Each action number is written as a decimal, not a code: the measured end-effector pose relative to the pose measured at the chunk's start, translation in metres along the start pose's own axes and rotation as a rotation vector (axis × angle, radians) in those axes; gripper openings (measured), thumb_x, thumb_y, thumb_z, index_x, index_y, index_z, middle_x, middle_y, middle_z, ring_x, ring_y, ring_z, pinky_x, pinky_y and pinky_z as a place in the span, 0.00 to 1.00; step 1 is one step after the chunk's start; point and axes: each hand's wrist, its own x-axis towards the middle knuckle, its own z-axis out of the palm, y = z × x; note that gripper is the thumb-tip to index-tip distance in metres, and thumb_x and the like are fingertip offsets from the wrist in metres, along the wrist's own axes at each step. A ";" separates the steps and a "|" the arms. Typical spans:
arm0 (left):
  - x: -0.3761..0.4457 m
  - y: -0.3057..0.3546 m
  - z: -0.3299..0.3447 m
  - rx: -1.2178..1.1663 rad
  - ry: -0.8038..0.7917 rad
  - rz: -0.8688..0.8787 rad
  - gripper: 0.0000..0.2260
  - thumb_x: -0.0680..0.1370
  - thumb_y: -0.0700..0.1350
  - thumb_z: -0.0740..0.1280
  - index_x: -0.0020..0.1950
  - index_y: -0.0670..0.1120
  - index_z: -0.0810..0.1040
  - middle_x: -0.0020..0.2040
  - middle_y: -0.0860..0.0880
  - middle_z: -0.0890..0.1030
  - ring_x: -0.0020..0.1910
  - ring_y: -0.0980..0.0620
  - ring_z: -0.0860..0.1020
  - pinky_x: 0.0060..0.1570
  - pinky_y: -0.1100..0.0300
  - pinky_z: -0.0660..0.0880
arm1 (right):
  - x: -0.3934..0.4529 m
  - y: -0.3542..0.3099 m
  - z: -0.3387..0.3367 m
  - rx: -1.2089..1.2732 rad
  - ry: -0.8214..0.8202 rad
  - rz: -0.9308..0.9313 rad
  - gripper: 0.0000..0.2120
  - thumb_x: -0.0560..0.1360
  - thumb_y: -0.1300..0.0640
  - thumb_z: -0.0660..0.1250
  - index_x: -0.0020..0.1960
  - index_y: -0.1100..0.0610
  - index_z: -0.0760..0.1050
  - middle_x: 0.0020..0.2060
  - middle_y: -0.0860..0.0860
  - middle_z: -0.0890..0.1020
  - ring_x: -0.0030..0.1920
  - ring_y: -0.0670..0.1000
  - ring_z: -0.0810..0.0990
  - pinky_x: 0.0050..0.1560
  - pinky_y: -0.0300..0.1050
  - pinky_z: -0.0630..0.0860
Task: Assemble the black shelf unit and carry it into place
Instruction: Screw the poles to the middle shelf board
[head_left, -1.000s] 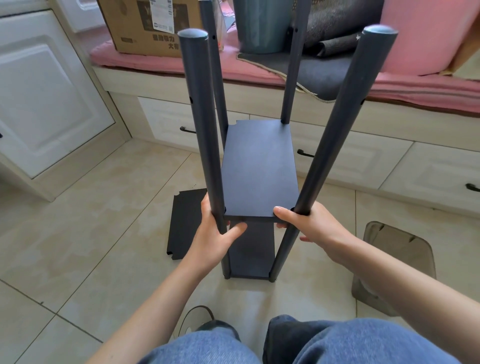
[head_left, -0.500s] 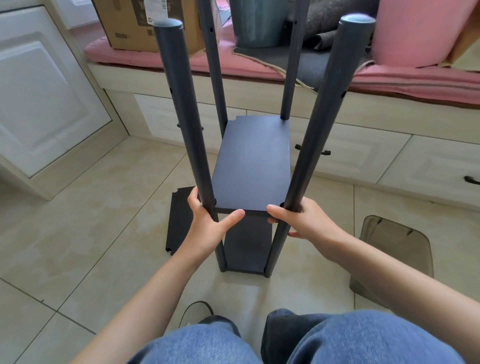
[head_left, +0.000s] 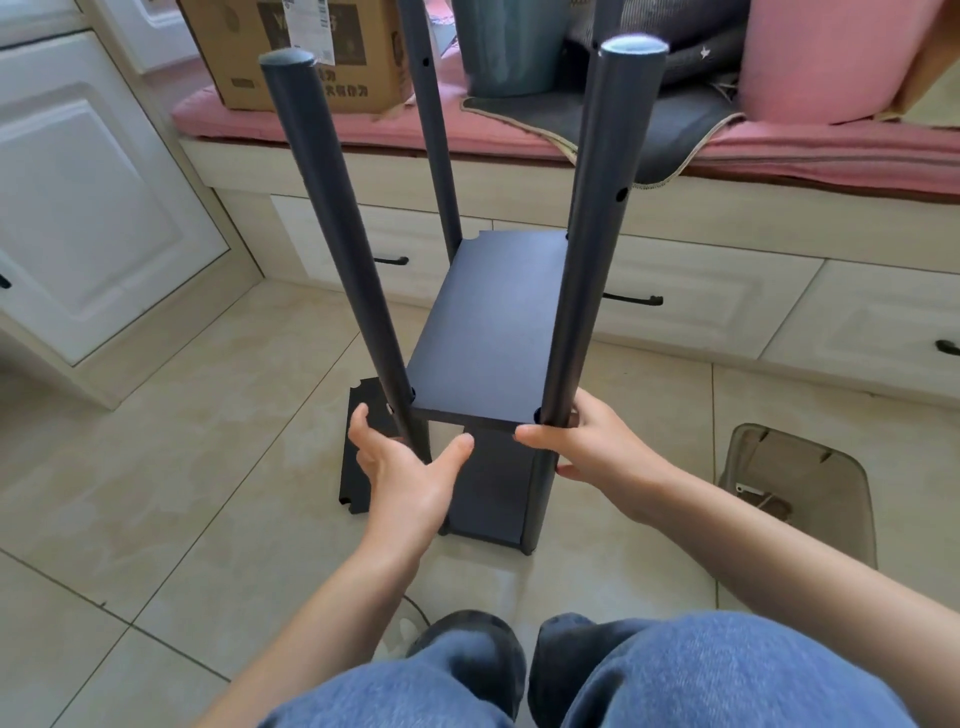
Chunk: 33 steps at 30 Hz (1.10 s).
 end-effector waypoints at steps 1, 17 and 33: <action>-0.001 0.000 -0.001 0.012 -0.024 -0.001 0.38 0.76 0.47 0.74 0.74 0.56 0.49 0.70 0.43 0.68 0.63 0.45 0.74 0.58 0.57 0.71 | 0.000 -0.001 0.000 -0.011 -0.015 0.012 0.17 0.74 0.57 0.71 0.61 0.50 0.71 0.55 0.49 0.80 0.57 0.49 0.78 0.47 0.43 0.75; -0.006 0.001 0.040 0.059 -0.344 0.275 0.40 0.73 0.47 0.78 0.77 0.66 0.60 0.58 0.61 0.82 0.56 0.64 0.81 0.59 0.62 0.79 | -0.003 0.005 -0.009 0.197 -0.134 -0.020 0.33 0.68 0.77 0.51 0.61 0.50 0.78 0.54 0.49 0.85 0.58 0.54 0.82 0.66 0.61 0.73; 0.014 -0.005 0.050 0.100 -0.078 0.434 0.26 0.72 0.41 0.78 0.69 0.45 0.76 0.39 0.59 0.84 0.39 0.59 0.83 0.41 0.73 0.76 | -0.003 0.064 -0.105 0.105 0.141 0.173 0.19 0.78 0.72 0.54 0.62 0.61 0.77 0.55 0.57 0.83 0.56 0.53 0.82 0.59 0.47 0.78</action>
